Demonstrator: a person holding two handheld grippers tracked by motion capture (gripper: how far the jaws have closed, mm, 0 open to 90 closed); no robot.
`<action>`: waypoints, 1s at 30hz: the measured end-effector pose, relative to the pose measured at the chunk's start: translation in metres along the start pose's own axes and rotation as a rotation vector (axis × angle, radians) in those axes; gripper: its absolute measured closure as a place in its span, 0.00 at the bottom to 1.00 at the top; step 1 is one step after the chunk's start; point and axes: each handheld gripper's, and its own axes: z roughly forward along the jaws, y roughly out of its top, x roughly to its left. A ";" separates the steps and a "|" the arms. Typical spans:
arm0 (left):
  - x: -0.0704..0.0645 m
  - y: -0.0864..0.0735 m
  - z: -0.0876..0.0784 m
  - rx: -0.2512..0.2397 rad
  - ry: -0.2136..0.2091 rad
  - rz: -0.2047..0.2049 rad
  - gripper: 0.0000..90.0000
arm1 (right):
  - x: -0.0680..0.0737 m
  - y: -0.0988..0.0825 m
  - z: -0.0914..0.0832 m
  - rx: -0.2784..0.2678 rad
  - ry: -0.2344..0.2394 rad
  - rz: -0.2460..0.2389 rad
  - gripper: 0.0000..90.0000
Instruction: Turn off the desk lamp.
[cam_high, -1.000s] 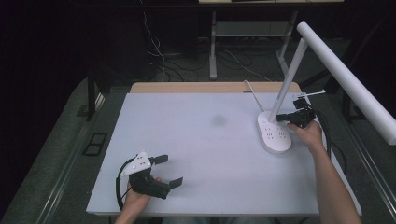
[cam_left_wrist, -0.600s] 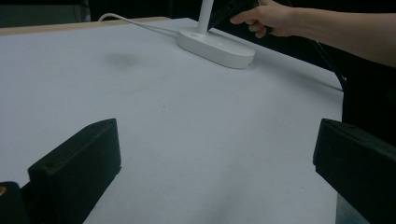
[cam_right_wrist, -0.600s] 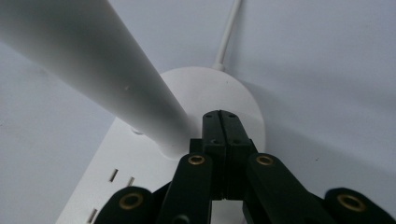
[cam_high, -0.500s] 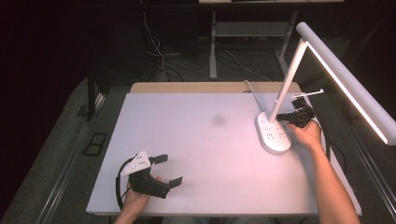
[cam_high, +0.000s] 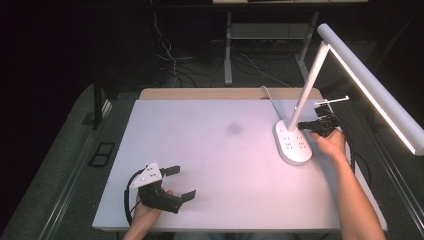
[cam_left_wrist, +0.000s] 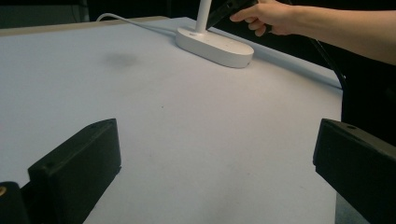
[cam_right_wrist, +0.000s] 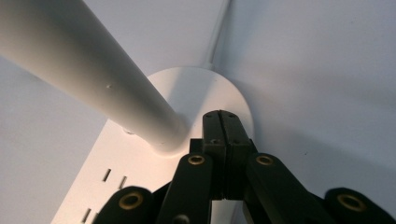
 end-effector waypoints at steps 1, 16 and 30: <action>0.000 0.000 0.000 0.000 0.000 0.000 0.00 | 0.000 0.000 0.000 -0.001 -0.003 0.001 1.00; -0.001 0.000 0.002 0.009 -0.004 0.005 0.00 | -0.001 -0.006 0.002 -0.031 0.000 0.023 1.00; 0.000 0.000 0.001 0.005 -0.001 0.001 0.00 | 0.005 -0.004 0.001 -0.063 0.005 0.034 1.00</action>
